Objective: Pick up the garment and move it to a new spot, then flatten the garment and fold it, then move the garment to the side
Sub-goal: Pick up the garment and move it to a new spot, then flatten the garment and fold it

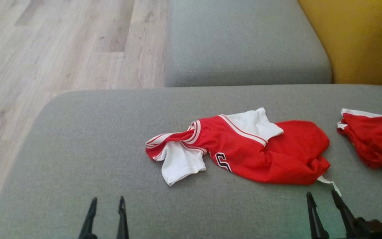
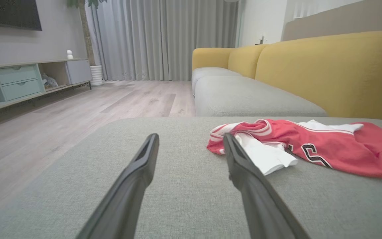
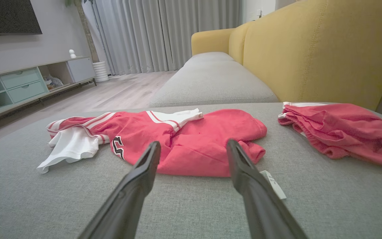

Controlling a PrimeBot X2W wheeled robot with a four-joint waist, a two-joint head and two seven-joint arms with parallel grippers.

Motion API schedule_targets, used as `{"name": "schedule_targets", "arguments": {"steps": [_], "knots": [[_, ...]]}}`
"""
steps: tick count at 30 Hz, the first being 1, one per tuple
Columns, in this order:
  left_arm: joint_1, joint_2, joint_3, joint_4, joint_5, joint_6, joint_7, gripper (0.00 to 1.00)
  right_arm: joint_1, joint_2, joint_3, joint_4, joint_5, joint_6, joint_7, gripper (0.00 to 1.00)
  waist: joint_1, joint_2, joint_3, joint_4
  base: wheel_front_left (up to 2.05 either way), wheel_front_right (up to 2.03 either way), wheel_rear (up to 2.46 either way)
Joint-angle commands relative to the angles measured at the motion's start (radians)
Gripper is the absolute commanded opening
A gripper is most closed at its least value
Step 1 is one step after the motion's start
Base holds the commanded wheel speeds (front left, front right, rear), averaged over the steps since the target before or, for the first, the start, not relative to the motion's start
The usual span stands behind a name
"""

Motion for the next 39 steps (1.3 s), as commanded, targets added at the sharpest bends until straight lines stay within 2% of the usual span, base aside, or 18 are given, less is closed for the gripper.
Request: {"name": "schedule_targets", "arguments": {"steps": [1, 16, 28, 33, 39], "knots": [[-0.037, -0.006, 0.019, -0.021, 0.03, 0.002, -0.01, 1.0, -0.022, -0.005, 0.023, -0.041, -0.011, 0.007, -0.01, 1.0, 0.0001, -0.0001, -0.017, -0.002, 0.0, 0.0, 0.0], [-0.019, -0.006, 0.017, 0.035, 0.053, -0.033, -0.01, 1.0, 0.014, -0.003, 0.041, -0.057, -0.013, 0.007, -0.01, 1.0, 0.0001, -0.0001, -0.051, -0.017, 0.0, 0.0, 0.0], [-0.036, -0.006, -0.006, 0.042, 0.05, -0.042, -0.01, 1.0, 0.011, -0.007, 0.04, -0.064, -0.008, 0.007, -0.01, 1.0, 0.0001, -0.0001, -0.015, -0.029, 0.0, 0.0, 0.0], [-0.136, -0.006, -0.061, 0.077, 0.05, -0.06, -0.01, 1.0, -0.014, -0.019, 0.056, -0.064, -0.008, 0.007, -0.01, 1.0, 0.0001, -0.0001, 0.034, -0.046, 0.0, 0.0, 0.0], [-0.369, -0.006, -0.184, 0.184, 0.009, -0.081, -0.01, 1.0, -0.068, -0.046, 0.096, -0.067, -0.011, 0.007, -0.01, 1.0, 0.0001, -0.0001, 0.127, -0.092, 0.0, 0.0, 0.0]]}}
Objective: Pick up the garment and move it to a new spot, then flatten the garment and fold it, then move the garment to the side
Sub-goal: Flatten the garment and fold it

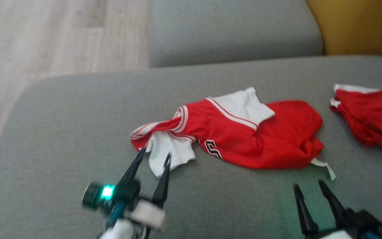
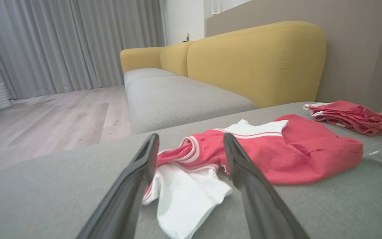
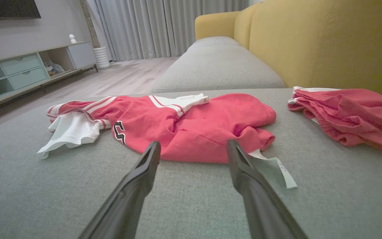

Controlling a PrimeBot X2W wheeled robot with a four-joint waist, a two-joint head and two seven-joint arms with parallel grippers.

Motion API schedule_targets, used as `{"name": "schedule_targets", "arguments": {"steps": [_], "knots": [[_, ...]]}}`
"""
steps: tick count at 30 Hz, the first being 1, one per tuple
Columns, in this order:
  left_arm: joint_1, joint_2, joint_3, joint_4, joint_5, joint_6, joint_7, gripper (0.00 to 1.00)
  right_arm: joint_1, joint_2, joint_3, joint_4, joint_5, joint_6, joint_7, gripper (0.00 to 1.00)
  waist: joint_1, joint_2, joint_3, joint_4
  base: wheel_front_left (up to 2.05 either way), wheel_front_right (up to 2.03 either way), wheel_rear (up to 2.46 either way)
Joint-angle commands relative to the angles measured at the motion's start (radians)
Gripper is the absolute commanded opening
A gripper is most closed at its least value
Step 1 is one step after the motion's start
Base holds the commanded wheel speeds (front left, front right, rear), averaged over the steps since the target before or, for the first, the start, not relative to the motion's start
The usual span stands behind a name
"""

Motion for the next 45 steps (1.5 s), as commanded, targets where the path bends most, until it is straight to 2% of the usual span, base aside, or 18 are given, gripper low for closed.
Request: {"name": "schedule_targets", "arguments": {"steps": [1, 2, 7, 11, 13, 16, 22, 23, 24, 25, 28, 34, 39, 42, 45], "knots": [[-0.129, -0.003, -0.012, 0.024, -0.029, -0.01, -0.01, 1.0, -0.08, -0.032, 0.036, -0.037, -0.004, 0.007, -0.01, 1.0, -0.0001, 0.0, 0.063, -0.043, 0.0, 0.0, 0.0], [-0.221, -0.003, -0.053, 0.099, -0.062, -0.005, -0.009, 1.0, -0.104, -0.042, 0.051, -0.036, -0.002, 0.007, -0.01, 1.0, -0.0001, 0.0, 0.106, -0.066, 0.0, 0.0, 0.0], [-0.472, -0.003, -0.144, 0.283, -0.157, 0.015, 0.051, 1.0, -0.182, -0.06, 0.094, -0.035, -0.003, 0.007, -0.01, 1.0, -0.0001, 0.0, 0.209, -0.136, 0.0, 0.0, 0.0], [-0.618, -0.003, -0.18, 0.423, -0.199, 0.071, 0.098, 1.0, -0.218, -0.07, 0.104, -0.031, 0.001, 0.007, -0.01, 1.0, -0.0001, 0.0, 0.25, -0.188, 0.0, 0.0, 0.0], [-0.663, -0.003, -0.188, 0.501, -0.225, 0.085, 0.139, 1.0, -0.226, -0.074, 0.108, -0.027, 0.002, 0.007, -0.01, 1.0, -0.0001, 0.0, 0.262, -0.21, 0.0, 0.0, 0.0], [-0.702, -0.003, -0.183, 0.596, -0.292, 0.071, 0.179, 1.0, -0.232, -0.075, 0.116, -0.025, 0.002, 0.007, -0.01, 1.0, -0.0001, 0.0, 0.272, -0.238, 0.0, 0.0, 0.0], [-0.759, -0.003, -0.175, 0.725, -0.336, 0.056, 0.175, 1.0, -0.242, -0.071, 0.138, -0.021, 0.004, 0.007, -0.01, 1.0, -0.0001, 0.0, 0.28, -0.27, 0.0, 0.0, 0.0], [-0.769, -0.003, -0.175, 0.735, -0.344, 0.046, 0.162, 0.69, -0.243, -0.069, 0.137, -0.021, 0.005, 0.007, -0.01, 1.0, -0.0001, 0.0, 0.28, -0.273, 0.0, 0.0, 0.0], [-0.779, -0.003, -0.18, 0.738, -0.352, 0.031, 0.144, 0.09, -0.244, -0.067, 0.135, -0.02, 0.005, 0.007, -0.01, 1.0, -0.0001, 0.0, 0.279, -0.275, 0.0, 0.0, 0.0], [-0.786, -0.003, -0.184, 0.736, -0.362, 0.014, 0.125, 0.0, -0.244, -0.066, 0.135, -0.019, 0.005, 0.007, -0.01, 1.0, -0.0001, 0.0, 0.276, -0.277, 0.0, 0.0, 0.0], [-0.811, -0.003, -0.219, 0.698, -0.394, -0.055, 0.058, 0.0, -0.24, -0.063, 0.137, -0.011, 0.005, 0.007, -0.01, 1.0, -0.0001, 0.0, 0.259, -0.279, 0.0, 0.0, 0.0], [-0.915, -0.003, -0.303, 0.528, -0.487, -0.123, 0.0, 0.0, -0.226, -0.05, 0.139, -0.003, 0.007, 0.007, -0.01, 1.0, -0.0001, 0.0, 0.203, -0.28, 0.0, 0.0, 0.0], [-1.063, -0.003, -0.332, 0.385, -0.537, -0.135, -0.008, 0.0, -0.199, -0.043, 0.131, 0.002, 0.008, 0.007, -0.01, 1.0, -0.0001, 0.0, 0.143, -0.274, 0.0, 0.0, 0.0], [-1.112, -0.003, -0.286, 0.315, -0.522, -0.128, -0.009, 0.0, -0.181, -0.038, 0.124, 0.0, 0.01, 0.007, -0.01, 1.0, -0.0001, 0.0, 0.112, -0.268, 0.0, 0.0, 0.0], [-1.081, 0.012, -0.229, 0.268, -0.508, -0.121, -0.009, 0.0, -0.164, -0.03, 0.106, -0.008, 0.009, 0.007, -0.01, 1.0, -0.0001, 0.0, 0.091, -0.252, 0.0, 0.0, 0.0]]}}
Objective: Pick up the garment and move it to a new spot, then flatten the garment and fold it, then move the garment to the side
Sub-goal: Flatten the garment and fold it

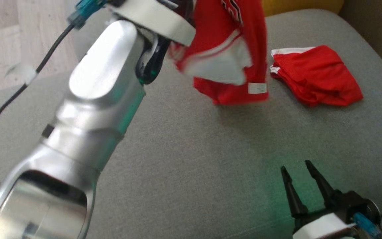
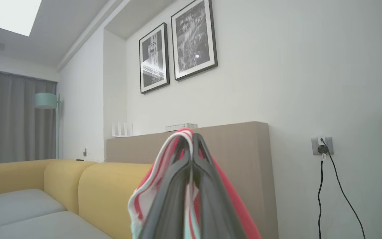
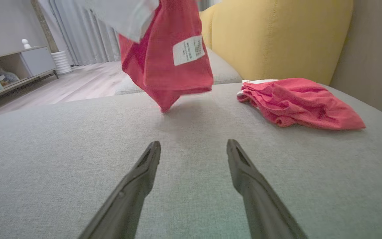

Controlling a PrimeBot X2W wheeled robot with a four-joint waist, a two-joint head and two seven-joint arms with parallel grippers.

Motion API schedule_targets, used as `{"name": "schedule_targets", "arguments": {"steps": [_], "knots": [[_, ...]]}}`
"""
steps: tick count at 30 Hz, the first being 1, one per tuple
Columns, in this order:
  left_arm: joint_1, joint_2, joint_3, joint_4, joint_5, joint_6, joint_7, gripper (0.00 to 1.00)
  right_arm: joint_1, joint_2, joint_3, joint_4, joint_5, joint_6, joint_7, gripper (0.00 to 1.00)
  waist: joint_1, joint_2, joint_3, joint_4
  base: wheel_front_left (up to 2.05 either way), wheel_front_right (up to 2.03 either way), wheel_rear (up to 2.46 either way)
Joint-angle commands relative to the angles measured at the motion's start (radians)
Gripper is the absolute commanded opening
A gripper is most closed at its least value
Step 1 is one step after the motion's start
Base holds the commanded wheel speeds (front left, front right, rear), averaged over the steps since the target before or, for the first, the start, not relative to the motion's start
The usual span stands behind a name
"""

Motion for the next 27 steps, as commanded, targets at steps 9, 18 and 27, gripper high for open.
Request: {"name": "schedule_targets", "arguments": {"steps": [9, 18, 27], "knots": [[0.548, 0.156, 0.193, -0.167, -0.028, 0.062, -0.004, 0.0, 0.057, 0.008, -0.046, -0.055, -0.003, 0.007, -0.01, 1.0, 0.0002, 0.0, -0.045, 0.108, 0.0, 0.0, 0.0], [0.987, 0.188, 0.341, -0.184, -0.023, 0.122, -0.004, 0.0, 0.086, 0.003, -0.072, -0.062, -0.002, 0.007, -0.01, 1.0, 0.0002, 0.0, -0.047, 0.197, 0.0, 0.0, 0.0], [1.05, 0.252, 0.392, -0.294, 0.009, 0.108, 0.002, 1.0, 0.083, 0.001, -0.071, -0.061, 0.005, 0.007, -0.01, 1.0, 0.0002, 0.0, -0.057, 0.236, 0.0, 0.0, 0.0]]}}
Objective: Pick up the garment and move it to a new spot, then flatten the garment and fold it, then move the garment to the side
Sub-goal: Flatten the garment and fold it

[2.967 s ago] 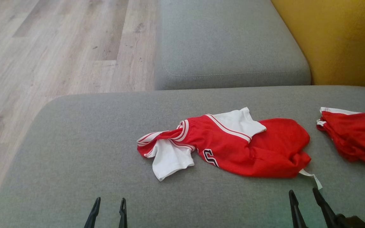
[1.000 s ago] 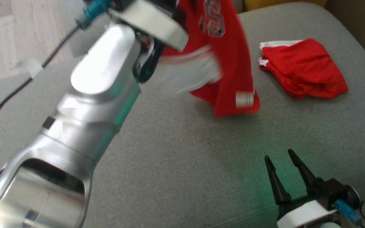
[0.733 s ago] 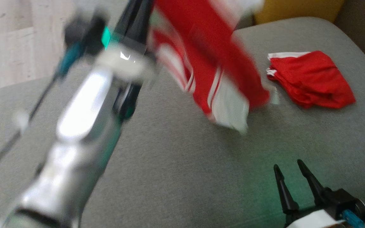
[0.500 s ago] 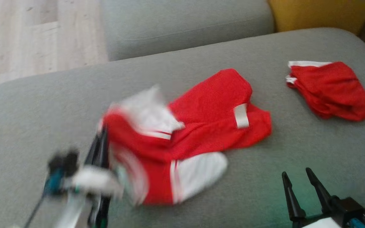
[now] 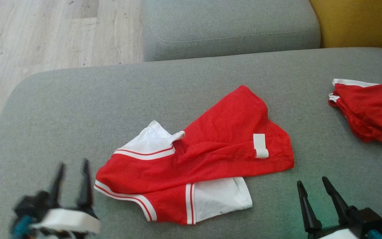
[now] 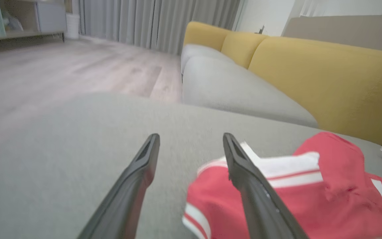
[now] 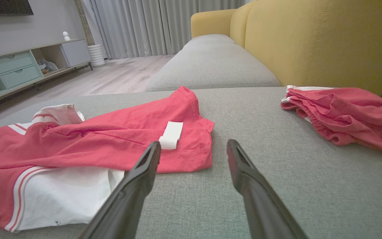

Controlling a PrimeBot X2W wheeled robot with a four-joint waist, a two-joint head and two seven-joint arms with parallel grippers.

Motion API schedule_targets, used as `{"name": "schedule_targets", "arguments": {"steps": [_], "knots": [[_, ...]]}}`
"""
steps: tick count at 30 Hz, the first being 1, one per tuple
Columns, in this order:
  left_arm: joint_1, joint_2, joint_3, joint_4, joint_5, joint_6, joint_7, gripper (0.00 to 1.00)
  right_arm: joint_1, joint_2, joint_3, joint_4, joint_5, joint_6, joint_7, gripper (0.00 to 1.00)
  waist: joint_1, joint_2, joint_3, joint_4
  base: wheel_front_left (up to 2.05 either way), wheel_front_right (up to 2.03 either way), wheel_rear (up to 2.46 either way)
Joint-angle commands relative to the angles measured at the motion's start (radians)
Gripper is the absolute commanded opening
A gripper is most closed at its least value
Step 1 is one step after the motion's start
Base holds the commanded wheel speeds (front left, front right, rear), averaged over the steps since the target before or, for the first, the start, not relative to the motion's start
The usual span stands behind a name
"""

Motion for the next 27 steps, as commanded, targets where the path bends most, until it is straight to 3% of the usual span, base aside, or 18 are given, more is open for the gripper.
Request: {"name": "schedule_targets", "arguments": {"steps": [1, 4, 10, 13, 18, 22, 27], "knots": [[-0.056, 0.063, 0.057, -0.079, 0.03, 0.014, -0.008, 1.0, -0.023, -0.015, 0.023, -0.032, 0.006, 0.007, -0.01, 1.0, 0.0001, 0.0, 0.003, -0.002, 0.0, 0.0, 0.0], [-0.102, 0.143, 0.057, -0.208, 0.08, 0.016, 0.026, 1.0, -0.028, -0.021, 0.022, -0.039, 0.004, 0.007, -0.01, 1.0, 0.0001, 0.0, 0.015, -0.002, 0.0, 0.0, 0.0], [-0.335, 0.232, -0.052, -0.319, 0.156, -0.079, 0.221, 1.0, -0.064, -0.04, 0.043, -0.044, -0.003, 0.007, -0.01, 1.0, 0.0001, 0.0, 0.088, -0.031, 0.0, 0.0, 0.0], [-0.473, 0.238, -0.127, -0.253, 0.171, -0.115, 0.337, 1.0, -0.102, -0.056, 0.065, -0.041, -0.007, 0.007, -0.01, 1.0, 0.0001, 0.0, 0.133, -0.068, 0.0, 0.0, 0.0], [-0.648, 0.254, -0.267, -0.085, 0.171, -0.138, 0.534, 1.0, -0.15, -0.064, 0.076, -0.045, -0.006, 0.007, -0.01, 1.0, 0.0001, 0.0, 0.189, -0.141, 0.0, 0.0, 0.0], [-0.727, 0.304, -0.435, 0.03, 0.079, -0.14, 0.689, 1.0, -0.161, -0.053, 0.08, -0.046, -0.008, 0.007, -0.01, 1.0, 0.0001, 0.0, 0.224, -0.204, 0.0, 0.0, 0.0], [-0.761, 0.364, -0.511, 0.123, 0.002, -0.14, 0.713, 1.0, -0.164, -0.038, 0.086, -0.042, -0.006, 0.007, -0.01, 1.0, 0.0001, 0.0, 0.242, -0.249, 0.0, 0.0, 0.0]]}}
